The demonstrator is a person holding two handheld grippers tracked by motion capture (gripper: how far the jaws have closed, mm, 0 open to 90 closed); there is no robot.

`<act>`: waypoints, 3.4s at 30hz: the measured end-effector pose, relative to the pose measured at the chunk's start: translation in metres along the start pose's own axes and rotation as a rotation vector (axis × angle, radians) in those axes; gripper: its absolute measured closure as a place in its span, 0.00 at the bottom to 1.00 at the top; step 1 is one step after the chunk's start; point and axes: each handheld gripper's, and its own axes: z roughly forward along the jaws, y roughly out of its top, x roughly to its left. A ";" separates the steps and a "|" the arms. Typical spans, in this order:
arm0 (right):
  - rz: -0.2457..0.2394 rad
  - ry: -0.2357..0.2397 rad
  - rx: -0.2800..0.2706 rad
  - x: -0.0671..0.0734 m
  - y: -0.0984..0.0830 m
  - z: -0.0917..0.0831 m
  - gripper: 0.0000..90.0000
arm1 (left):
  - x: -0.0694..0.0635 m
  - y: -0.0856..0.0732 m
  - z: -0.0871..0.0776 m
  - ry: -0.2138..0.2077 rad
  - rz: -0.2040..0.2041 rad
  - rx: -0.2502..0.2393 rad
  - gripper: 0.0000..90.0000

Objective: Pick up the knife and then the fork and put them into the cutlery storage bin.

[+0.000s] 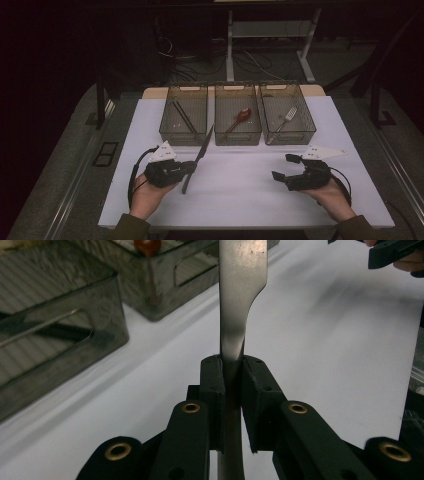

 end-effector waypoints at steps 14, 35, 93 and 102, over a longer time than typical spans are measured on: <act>0.045 0.112 -0.091 0.016 0.049 0.027 0.38 | -0.014 0.030 0.046 0.016 0.010 -0.041 0.88; 0.168 0.167 -0.184 -0.002 0.086 0.058 0.96 | -0.039 0.066 0.105 0.008 0.046 -0.108 0.88; 0.329 -0.343 -0.007 -0.182 0.089 0.022 0.82 | 0.013 -0.056 -0.005 -0.008 0.009 -0.056 0.15; 0.320 -0.358 0.046 -0.191 0.076 0.016 0.60 | 0.013 -0.056 -0.004 -0.006 0.008 -0.053 0.15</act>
